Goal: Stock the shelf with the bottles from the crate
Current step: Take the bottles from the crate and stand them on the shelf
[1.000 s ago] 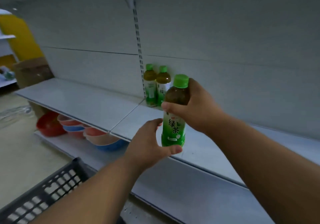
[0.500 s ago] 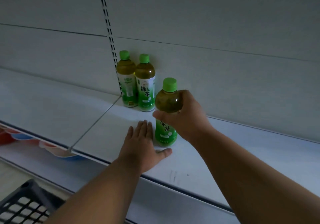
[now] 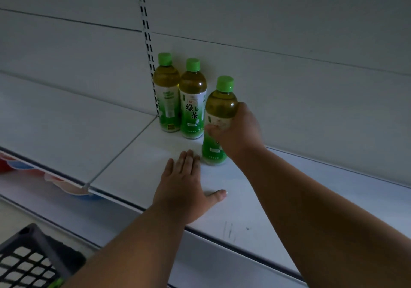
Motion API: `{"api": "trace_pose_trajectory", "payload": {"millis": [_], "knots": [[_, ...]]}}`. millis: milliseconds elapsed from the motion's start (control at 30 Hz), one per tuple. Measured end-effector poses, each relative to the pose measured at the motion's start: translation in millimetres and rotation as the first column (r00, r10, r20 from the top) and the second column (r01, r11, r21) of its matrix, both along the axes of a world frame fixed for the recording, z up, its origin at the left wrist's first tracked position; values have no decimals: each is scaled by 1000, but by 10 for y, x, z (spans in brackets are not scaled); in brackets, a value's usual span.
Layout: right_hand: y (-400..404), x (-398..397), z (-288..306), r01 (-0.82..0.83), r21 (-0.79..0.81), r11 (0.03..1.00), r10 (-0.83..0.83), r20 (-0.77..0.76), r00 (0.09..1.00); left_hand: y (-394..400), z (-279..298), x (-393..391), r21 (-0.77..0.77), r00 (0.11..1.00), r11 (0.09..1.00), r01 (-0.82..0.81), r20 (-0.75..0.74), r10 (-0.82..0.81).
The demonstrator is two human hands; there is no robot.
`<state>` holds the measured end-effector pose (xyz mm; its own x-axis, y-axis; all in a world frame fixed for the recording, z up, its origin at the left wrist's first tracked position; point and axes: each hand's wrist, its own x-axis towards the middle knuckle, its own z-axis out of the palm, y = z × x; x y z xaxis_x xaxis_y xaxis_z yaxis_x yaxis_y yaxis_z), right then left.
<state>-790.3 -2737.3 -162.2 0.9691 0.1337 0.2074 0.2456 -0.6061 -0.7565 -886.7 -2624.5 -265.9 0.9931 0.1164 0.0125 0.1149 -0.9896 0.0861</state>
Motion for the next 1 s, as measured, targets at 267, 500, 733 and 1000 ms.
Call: {"api": "trace_pose_trajectory", "payload": {"millis": [267, 500, 733, 1000], "knots": [[210, 462, 7, 25, -60, 998, -21, 58, 998, 8, 13, 1, -15, 1000, 1000, -6, -26, 6], [259, 564, 5, 60, -62, 996, -57, 59, 997, 7, 9, 2, -18, 1000, 1000, -3, -17, 2], [-60, 117, -95, 0, -106, 994, 7, 65, 998, -2, 73, -10, -65, 1000, 998, -15, -13, 14], [-479, -731, 198, -405, -536, 741, 448, -54, 892, -31, 505, -594, -55, 995, 995, -84, 46, 86]]}}
